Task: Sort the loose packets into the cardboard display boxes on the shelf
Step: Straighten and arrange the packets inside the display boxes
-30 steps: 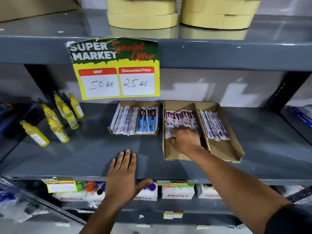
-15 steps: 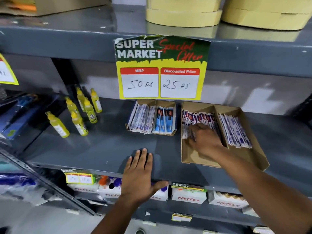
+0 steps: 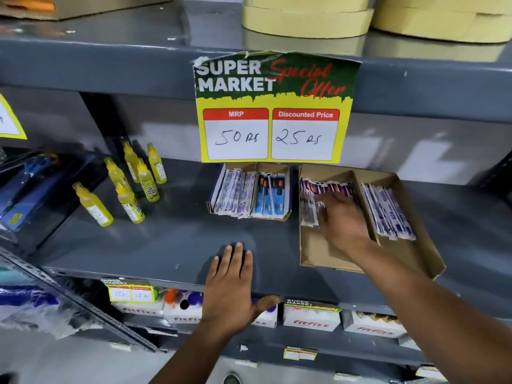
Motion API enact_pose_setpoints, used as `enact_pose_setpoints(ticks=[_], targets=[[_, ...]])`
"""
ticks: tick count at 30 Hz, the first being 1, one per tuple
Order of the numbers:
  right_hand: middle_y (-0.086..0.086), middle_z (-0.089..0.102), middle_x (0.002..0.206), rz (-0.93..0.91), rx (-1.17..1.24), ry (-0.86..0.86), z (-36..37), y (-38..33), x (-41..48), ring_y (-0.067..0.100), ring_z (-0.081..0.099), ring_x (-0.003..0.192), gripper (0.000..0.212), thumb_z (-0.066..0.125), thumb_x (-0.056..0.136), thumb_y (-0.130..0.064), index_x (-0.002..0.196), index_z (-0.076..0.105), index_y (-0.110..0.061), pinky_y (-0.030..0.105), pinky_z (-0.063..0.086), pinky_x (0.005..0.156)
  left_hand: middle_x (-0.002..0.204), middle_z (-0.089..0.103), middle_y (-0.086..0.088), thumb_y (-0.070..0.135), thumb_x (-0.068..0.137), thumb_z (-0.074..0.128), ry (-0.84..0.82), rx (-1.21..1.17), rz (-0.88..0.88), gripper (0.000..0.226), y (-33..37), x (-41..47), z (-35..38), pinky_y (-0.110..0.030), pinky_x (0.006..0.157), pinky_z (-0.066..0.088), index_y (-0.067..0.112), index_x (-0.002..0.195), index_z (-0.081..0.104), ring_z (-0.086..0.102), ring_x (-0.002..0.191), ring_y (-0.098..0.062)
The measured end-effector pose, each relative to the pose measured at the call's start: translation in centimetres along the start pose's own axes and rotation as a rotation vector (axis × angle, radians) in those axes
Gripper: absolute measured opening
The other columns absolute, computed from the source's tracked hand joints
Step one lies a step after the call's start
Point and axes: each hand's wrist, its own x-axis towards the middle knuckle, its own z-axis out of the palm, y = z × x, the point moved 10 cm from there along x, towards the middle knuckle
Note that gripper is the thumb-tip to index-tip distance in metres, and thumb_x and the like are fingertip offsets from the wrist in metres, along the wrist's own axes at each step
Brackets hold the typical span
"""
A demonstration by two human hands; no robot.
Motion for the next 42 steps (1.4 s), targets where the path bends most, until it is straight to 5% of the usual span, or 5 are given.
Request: enact_pose_setpoints(ticks=[7,12,17,38,42], targets=[[-0.007,0.059,0.13,-0.504,-0.242,-0.256,5.7,-15.8,2.0,0.029,0.032,0.135,0.032,0.048,0.091,-0.032,0.118,0.063,-0.023,0.056,0.015,0.11,0.151,0.033,-0.019,0.09,0.076,0.022,-0.021,-0.03,0.037,0.109,0.6,-0.2,-0.5,-0.055,0.111,0.027,0.005,0.142,0.039,0.031,0.139,-0.037],[0.003,0.047,0.139,-0.264,-0.391,-0.447,11.5,-15.8,4.5,0.032,0.017,0.141,0.033,0.048,0.091,-0.033,0.117,0.063,-0.022,0.064,0.0,0.11,0.146,0.042,-0.022,0.088,0.078,0.022,-0.005,-0.027,0.04,0.107,0.5,-0.4,-0.7,-0.056,0.107,0.033,0.002,0.137,0.045,0.04,0.134,-0.038],[0.008,0.035,0.149,0.005,-0.361,-0.383,12.3,-13.2,7.6,0.035,0.012,0.142,0.036,0.058,0.079,-0.024,0.114,0.064,-0.019,0.066,0.0,0.109,0.159,0.015,-0.017,0.092,0.073,0.015,-0.025,0.026,0.083,0.115,-0.7,-0.5,-0.6,-0.046,0.116,0.0,0.006,0.149,0.017,0.01,0.146,-0.032],[0.008,0.009,0.162,0.422,-0.06,-0.483,13.9,-10.9,7.3,0.038,-0.011,0.145,0.076,0.059,0.078,-0.033,0.147,0.029,-0.021,0.066,-0.007,0.11,0.156,0.027,-0.009,0.088,0.078,0.025,0.087,0.037,-0.037,0.106,-11.3,-2.1,-2.4,-0.048,0.116,0.013,0.007,0.146,0.033,0.018,0.145,-0.029],[0.007,0.019,0.159,0.472,-0.019,-0.431,12.6,-9.8,7.9,0.035,-0.008,0.146,0.06,0.055,0.069,-0.035,0.127,0.054,-0.019,0.066,-0.004,0.111,0.157,0.024,-0.008,0.089,0.078,0.024,0.086,0.04,-0.048,0.106,-11.5,-2.1,-2.3,-0.046,0.117,0.009,0.008,0.147,0.031,0.016,0.145,-0.028]])
